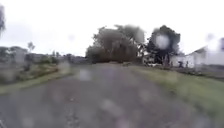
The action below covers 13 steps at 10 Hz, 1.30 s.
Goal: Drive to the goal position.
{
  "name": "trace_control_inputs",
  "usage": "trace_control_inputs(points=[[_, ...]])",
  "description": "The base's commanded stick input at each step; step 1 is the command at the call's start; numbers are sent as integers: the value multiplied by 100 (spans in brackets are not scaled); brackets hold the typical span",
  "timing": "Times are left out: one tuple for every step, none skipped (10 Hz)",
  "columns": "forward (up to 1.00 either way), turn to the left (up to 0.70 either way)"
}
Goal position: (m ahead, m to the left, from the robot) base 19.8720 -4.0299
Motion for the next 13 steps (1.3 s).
trace_control_inputs(points=[[100,0],[100,0],[100,0],[100,0],[100,-2],[100,-8],[100,-14],[100,-40],[100,-40],[100,-40],[100,-10],[100,-6],[100,-2]])
